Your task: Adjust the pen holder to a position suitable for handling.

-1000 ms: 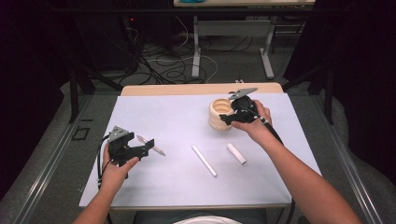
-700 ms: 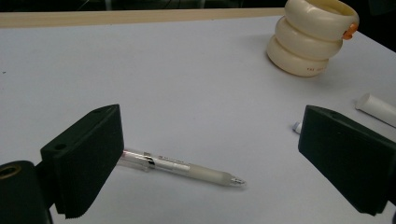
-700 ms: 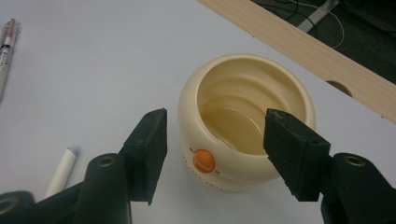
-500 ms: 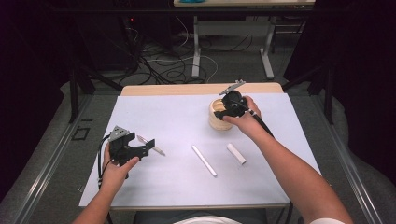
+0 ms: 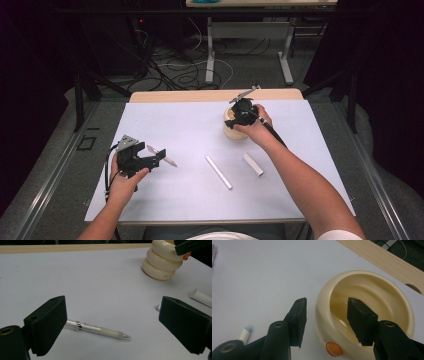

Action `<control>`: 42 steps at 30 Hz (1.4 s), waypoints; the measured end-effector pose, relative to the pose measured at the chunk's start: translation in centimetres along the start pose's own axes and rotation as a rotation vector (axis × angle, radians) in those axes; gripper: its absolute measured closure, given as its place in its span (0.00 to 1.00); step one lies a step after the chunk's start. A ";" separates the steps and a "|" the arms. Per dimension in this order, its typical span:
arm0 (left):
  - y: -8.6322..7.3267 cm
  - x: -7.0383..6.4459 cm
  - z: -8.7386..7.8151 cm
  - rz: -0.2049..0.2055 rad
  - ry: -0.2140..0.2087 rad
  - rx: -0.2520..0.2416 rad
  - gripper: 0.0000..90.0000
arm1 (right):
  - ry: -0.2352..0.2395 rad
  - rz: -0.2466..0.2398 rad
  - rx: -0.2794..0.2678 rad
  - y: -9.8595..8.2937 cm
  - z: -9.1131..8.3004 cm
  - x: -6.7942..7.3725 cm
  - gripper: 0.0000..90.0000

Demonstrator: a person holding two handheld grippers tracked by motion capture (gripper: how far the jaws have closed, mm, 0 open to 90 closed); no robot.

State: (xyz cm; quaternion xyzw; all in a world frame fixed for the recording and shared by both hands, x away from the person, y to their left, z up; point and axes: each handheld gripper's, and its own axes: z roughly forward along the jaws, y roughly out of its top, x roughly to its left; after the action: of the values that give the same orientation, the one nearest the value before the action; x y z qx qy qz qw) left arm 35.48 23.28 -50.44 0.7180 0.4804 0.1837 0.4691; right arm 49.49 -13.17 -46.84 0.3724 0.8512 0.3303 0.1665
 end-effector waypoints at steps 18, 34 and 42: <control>0.0 0.0 0.0 0.003 -0.002 0.001 0.09 | 0.027 -0.018 0.028 -0.1 1.2 -0.1 0.79; 0.0 -0.1 0.1 -0.002 -0.004 0.002 0.09 | 0.090 -0.049 0.054 -0.1 1.0 -0.2 0.85; 0.0 0.0 0.0 -0.007 -0.003 0.001 0.09 | 0.080 -0.056 0.043 -0.1 0.6 0.0 0.86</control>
State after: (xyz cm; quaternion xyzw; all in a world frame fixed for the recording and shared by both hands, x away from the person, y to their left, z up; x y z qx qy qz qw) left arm 35.46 23.25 -50.48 0.7168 0.4823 0.1809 0.4699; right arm 49.76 -12.99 -47.31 0.3385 0.8741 0.3216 0.1336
